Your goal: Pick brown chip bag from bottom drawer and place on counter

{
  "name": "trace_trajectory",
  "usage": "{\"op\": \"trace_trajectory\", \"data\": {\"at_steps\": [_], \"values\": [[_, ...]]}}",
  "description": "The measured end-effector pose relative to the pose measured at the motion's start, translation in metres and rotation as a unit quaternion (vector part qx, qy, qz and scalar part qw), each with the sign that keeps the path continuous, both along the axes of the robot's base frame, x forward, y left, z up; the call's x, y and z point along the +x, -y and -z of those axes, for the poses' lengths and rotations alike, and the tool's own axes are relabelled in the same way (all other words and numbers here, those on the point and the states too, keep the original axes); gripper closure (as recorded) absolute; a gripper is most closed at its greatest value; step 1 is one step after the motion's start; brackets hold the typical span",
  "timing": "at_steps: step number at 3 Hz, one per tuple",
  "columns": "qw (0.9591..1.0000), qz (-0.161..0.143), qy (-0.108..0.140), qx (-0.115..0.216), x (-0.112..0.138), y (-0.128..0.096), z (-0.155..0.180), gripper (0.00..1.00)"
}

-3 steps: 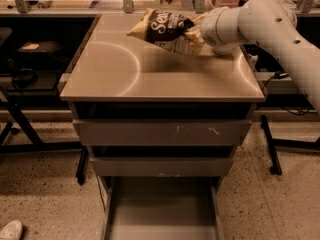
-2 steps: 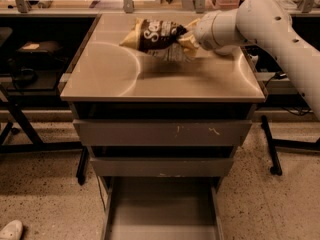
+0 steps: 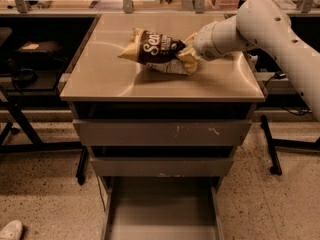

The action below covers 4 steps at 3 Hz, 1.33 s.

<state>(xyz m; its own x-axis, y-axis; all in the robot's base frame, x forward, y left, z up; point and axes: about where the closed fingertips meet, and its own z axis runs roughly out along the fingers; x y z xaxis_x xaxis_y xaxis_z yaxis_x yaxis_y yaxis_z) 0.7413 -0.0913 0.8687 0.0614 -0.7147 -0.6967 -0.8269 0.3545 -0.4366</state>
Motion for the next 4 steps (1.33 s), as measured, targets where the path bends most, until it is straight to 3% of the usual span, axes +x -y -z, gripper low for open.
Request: {"op": "trace_trajectory", "data": {"at_steps": [4], "values": [[1.0,-0.001,-0.003,-0.001,-0.0009,-0.0002,0.0016,0.12]]}}
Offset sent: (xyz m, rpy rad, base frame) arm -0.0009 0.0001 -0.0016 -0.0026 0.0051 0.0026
